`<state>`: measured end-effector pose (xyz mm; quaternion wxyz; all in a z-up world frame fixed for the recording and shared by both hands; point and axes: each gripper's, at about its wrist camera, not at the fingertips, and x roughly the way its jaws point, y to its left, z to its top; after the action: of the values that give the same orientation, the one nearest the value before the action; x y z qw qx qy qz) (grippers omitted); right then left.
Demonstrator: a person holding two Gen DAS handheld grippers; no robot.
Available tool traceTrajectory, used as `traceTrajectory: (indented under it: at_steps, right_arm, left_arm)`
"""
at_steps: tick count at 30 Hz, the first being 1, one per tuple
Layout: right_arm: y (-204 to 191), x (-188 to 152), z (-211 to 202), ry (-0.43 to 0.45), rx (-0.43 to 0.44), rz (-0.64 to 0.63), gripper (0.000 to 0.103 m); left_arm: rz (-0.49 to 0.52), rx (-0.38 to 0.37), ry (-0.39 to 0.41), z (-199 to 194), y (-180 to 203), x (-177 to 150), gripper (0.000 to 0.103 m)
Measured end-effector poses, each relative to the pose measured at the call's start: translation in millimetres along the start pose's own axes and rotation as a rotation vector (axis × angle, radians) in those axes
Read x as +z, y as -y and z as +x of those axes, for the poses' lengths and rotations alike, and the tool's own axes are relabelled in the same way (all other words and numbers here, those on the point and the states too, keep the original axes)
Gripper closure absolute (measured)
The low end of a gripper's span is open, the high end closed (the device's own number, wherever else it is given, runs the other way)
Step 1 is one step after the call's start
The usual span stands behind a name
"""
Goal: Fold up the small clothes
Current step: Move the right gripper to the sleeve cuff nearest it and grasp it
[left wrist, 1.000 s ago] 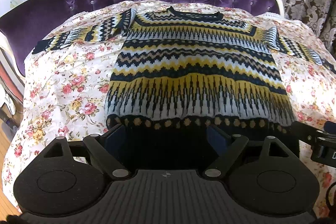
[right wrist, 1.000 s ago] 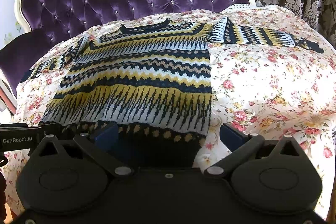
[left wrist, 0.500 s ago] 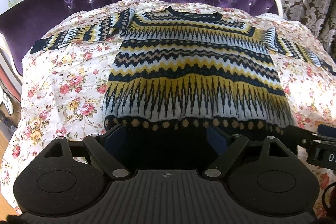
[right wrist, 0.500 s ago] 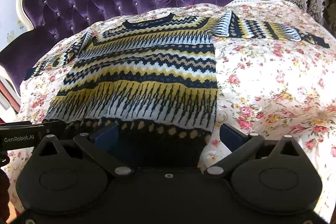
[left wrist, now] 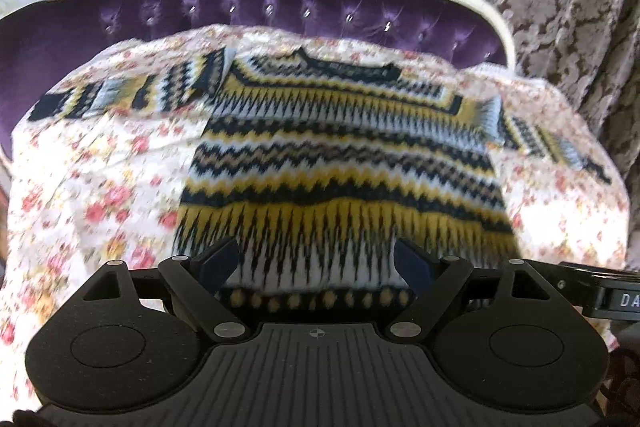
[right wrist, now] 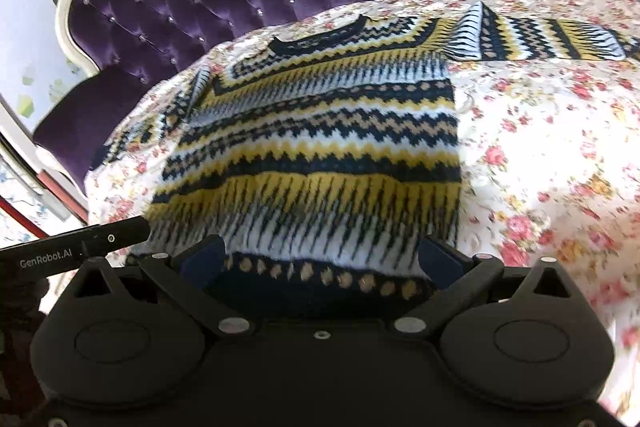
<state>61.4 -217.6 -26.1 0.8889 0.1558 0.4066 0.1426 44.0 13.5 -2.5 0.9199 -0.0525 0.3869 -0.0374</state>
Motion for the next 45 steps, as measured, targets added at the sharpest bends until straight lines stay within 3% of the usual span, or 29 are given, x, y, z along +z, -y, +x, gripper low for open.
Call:
traceTrajectory:
  at_steps: [6, 15, 24, 28, 32, 39, 45]
  right_arm:
    - [23.9, 32.2, 1.1, 0.042, 0.068, 0.041, 0.000]
    - [87.7, 93.6, -3.5, 0.132, 0.083, 0.179, 0.000]
    - [172.5, 127.0, 15.2, 0.130, -0.029, 0.304, 0.000]
    - [215.1, 130.8, 22.9, 0.134, -0.032, 0.346, 0.000]
    - [250.4, 135.3, 25.7, 0.140, -0.046, 0.406, 0.000]
    - [306.4, 138.4, 12.2, 0.236, -0.181, 0.478, 0.000]
    - [347.3, 145.1, 8.1, 0.285, -0.284, 0.517, 0.000]
  left_arm:
    - [0.040, 0.009, 0.077, 6.9, 2.5, 33.2, 0.018]
    - [0.088, 0.014, 0.162, 29.6, 12.6, 83.2, 0.018]
    - [0.139, 0.096, 0.173, 99.0, 22.1, 109.1, 0.018]
    - [0.152, 0.127, 0.171, 133.2, 22.3, 112.2, 0.019]
    - [0.154, 0.120, 0.158, 161.1, 22.5, 113.7, 0.019]
    - [0.132, 0.098, 0.133, 204.4, 18.8, 113.1, 0.019]
    - [0.114, 0.089, 0.060, 235.1, 14.5, 101.0, 0.017]
